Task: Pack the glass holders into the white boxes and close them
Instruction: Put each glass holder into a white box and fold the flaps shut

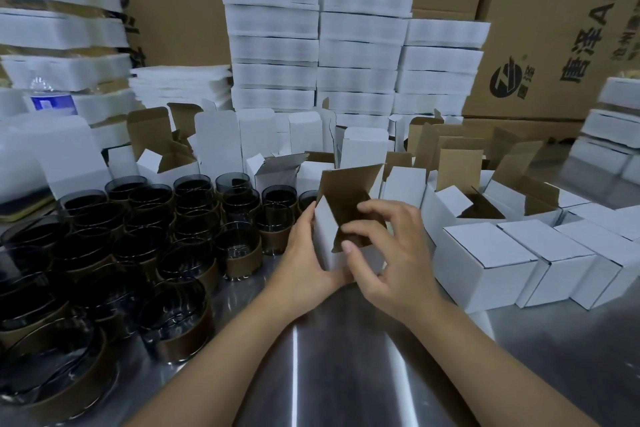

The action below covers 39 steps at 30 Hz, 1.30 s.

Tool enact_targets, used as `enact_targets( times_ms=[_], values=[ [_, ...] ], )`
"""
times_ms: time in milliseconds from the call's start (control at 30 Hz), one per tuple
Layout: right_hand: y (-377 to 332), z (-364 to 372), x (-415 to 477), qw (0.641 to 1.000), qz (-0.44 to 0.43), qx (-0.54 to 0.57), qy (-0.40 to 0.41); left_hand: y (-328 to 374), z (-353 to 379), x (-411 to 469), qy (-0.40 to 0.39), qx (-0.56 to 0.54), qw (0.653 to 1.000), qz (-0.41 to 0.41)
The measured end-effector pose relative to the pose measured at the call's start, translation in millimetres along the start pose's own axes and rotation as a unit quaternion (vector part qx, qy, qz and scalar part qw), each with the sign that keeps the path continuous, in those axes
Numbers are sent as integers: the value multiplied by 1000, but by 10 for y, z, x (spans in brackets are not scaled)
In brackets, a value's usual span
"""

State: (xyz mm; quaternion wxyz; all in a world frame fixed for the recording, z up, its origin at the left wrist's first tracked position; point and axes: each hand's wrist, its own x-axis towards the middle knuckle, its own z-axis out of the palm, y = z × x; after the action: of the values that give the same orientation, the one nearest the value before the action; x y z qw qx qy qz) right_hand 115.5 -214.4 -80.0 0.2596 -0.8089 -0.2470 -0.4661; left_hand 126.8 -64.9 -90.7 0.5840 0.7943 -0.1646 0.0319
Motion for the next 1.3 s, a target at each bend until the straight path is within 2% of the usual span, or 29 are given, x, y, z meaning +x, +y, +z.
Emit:
enact_targets(
  times_ms=[267, 467, 567, 767, 967, 1300],
  values=[
    [31, -36, 7, 986, 141, 89, -17, 3, -58, 57, -80, -30, 994, -69],
    [50, -13, 22, 968, 207, 139, -38, 12, -98, 54, -87, -63, 991, -85],
    [65, -8, 14, 967, 210, 141, -34, 24, -80, 32, -75, -96, 990, -68],
    [68, -3, 16, 966, 203, 159, -21, 98, -71, 2, 6, -119, 993, 9],
    [70, -21, 21, 962, 211, 173, -20, 141, -87, -31, 27, -133, 986, 97],
    [76, -28, 23, 957, 230, 178, -12, 225, -61, -69, 47, -151, 980, 121]
  ],
)
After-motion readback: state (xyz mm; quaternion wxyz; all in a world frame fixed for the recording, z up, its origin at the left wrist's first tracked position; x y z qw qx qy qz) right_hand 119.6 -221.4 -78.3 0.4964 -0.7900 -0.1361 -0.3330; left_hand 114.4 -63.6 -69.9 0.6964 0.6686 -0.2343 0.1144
